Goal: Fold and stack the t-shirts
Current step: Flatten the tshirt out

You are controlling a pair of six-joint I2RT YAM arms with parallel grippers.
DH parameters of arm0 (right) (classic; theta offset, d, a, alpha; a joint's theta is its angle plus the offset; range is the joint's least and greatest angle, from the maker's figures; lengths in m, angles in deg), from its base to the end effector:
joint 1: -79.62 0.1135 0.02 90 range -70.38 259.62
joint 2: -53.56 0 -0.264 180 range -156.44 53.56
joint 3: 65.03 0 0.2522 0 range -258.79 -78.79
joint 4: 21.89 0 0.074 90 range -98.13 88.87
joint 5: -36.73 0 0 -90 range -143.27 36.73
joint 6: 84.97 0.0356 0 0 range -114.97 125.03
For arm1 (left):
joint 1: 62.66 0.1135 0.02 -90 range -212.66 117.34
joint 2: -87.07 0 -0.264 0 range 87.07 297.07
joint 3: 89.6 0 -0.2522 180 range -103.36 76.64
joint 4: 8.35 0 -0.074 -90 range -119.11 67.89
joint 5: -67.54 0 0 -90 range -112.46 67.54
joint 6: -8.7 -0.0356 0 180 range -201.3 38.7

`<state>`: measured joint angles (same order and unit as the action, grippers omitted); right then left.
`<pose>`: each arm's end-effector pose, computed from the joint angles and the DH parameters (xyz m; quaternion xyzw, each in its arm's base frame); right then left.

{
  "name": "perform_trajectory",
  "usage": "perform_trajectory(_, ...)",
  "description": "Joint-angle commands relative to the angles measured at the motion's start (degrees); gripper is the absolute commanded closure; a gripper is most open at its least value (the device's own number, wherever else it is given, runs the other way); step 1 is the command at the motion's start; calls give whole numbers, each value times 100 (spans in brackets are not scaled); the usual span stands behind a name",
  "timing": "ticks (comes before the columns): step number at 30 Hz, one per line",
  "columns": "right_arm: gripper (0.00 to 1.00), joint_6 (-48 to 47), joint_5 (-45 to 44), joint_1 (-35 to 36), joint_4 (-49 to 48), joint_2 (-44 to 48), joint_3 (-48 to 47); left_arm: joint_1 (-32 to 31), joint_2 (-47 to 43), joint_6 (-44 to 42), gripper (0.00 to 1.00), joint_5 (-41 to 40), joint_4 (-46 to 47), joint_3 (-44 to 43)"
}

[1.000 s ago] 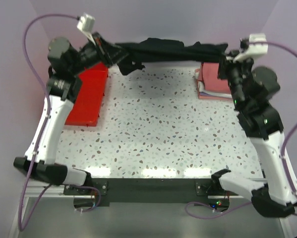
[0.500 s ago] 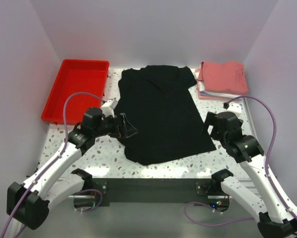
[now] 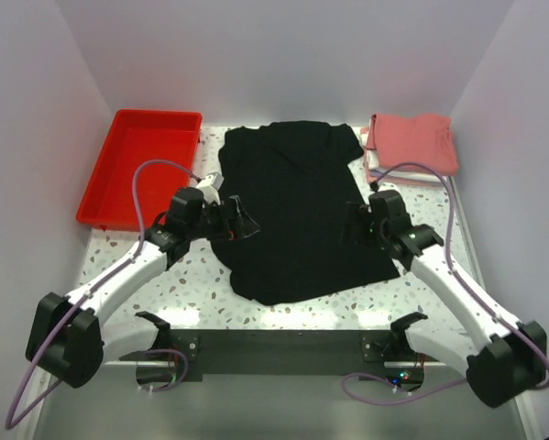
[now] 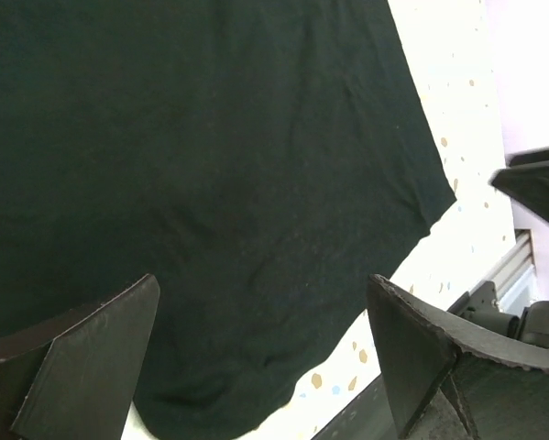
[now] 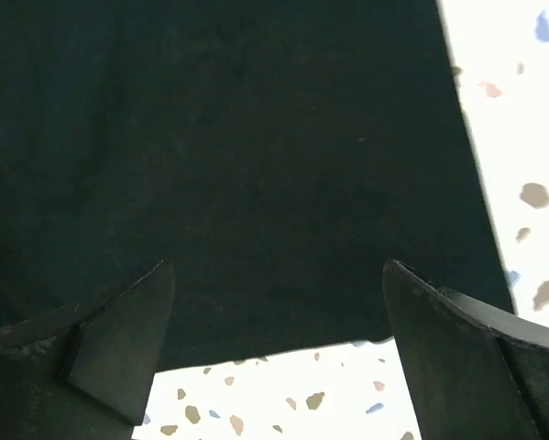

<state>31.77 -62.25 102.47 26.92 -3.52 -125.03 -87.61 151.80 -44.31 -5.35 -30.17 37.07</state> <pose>0.1905 0.0742 0.2696 0.0607 0.9224 0.0911 0.3703 0.2176 -0.1128 0.2432 -0.0209 0.8726 -0.3542 0.3358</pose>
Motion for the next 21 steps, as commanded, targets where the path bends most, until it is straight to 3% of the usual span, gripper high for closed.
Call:
perform_trajectory(1,1,-99,414,0,-885,-671,-60,-132,416,255,0,434,1121,45)
perform_trajectory(10,1,-90,308,9,-1369,-2350,-342,-353,1629,212,0,65,1280,125)
perform_trajectory(17,1,-108,203,0,-1431,-2545,-210,-353,2675,98,0,-5,1342,-340)
perform_trajectory(21,1,-204,124,-9,-1404,-2527,-166,-344,3526,-217,0,-479,1149,-997)
